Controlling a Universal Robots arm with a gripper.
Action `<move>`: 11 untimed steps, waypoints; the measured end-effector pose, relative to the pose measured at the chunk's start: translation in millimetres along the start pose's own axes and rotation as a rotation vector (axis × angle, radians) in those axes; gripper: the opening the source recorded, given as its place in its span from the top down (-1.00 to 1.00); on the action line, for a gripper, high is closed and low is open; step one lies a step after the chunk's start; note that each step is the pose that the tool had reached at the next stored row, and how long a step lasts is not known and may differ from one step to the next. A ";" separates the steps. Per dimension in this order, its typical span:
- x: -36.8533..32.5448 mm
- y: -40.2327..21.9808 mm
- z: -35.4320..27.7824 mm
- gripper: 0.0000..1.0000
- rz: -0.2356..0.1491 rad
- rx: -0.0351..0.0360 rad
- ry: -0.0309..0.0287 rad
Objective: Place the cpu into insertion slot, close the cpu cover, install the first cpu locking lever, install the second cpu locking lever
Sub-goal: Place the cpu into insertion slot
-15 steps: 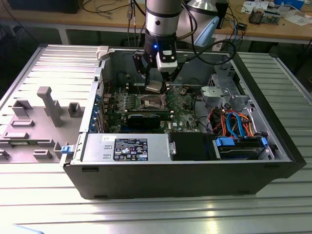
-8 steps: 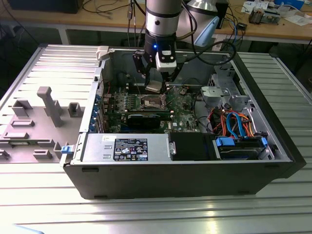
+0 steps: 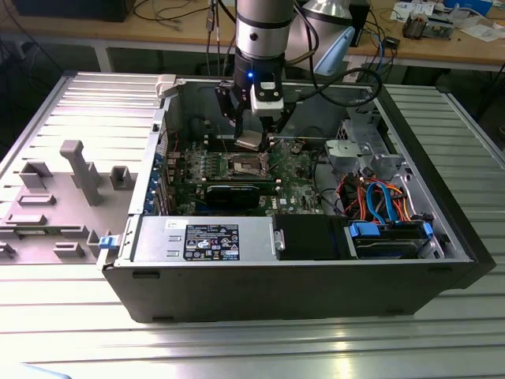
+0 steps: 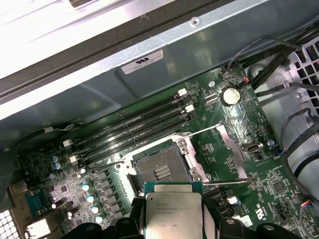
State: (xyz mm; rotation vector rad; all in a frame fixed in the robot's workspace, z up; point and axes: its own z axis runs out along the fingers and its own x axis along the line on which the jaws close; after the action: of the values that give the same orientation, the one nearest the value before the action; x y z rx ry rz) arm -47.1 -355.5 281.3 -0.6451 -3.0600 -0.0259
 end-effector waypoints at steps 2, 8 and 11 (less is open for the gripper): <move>0.0 -0.1 0.1 -0.09 0.007 -0.0001 -0.0001; -0.1 -0.2 0.2 -0.09 0.031 -0.0005 -0.0005; -0.1 -0.2 0.3 -0.09 0.051 -0.0032 0.0003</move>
State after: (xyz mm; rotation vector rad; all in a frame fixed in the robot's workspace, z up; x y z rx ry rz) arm -47.1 -355.8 281.0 -0.7222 -3.0426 -0.0303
